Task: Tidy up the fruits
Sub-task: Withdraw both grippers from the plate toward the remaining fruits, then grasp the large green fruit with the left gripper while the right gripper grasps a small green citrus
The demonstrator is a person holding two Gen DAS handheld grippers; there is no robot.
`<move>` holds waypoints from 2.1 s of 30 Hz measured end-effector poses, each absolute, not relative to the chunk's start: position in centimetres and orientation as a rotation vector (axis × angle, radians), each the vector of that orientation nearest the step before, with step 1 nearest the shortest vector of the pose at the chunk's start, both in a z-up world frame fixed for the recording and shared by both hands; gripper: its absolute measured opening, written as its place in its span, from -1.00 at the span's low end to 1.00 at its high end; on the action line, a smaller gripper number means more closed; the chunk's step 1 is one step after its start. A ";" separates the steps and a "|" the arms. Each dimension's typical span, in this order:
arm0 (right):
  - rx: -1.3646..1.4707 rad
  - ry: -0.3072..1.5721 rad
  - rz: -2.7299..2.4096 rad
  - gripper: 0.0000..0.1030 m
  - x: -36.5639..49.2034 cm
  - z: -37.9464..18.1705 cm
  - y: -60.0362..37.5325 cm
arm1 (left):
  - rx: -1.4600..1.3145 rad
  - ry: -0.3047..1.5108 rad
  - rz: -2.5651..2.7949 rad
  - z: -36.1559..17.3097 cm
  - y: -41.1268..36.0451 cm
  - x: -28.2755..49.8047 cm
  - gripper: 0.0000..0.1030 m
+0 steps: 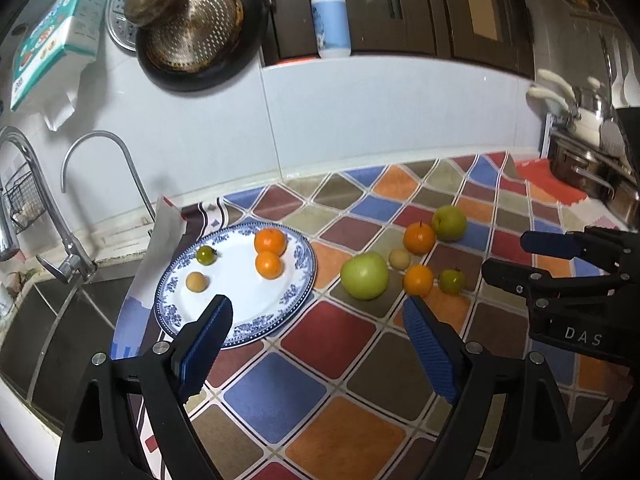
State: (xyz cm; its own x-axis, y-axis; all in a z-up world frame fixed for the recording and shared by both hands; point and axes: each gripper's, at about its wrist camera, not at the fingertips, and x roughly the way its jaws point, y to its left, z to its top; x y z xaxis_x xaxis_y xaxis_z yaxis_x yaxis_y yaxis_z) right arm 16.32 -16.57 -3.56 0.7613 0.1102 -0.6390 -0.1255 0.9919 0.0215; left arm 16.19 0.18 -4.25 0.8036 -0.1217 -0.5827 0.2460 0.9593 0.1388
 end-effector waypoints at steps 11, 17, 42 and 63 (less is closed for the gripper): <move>-0.010 0.796 0.124 0.13 19.0 -6.7 -17.1 | 0.219 0.713 -0.247 -7.6 -0.5 19.6 0.69; -0.008 0.827 0.132 0.12 20.5 -7.9 -17.1 | 0.209 0.746 -0.279 -8.6 -0.7 21.6 0.69; 0.039 0.883 0.146 -0.24 23.3 -10.3 -17.7 | 0.196 0.789 -0.361 -10.3 -4.3 27.8 0.27; 0.051 0.846 0.153 -0.43 23.1 -9.5 -17.8 | 0.180 0.776 -0.373 -9.4 -3.8 26.5 -0.03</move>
State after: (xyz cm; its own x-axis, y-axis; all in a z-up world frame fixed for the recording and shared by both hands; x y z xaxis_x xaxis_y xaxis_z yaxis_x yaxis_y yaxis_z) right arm 23.06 -17.78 -9.47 0.6527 0.1550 -0.7416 -0.1141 0.9878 0.1061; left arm 26.54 -3.84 -9.44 0.6529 -0.2611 -0.7110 0.3919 0.9197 0.0221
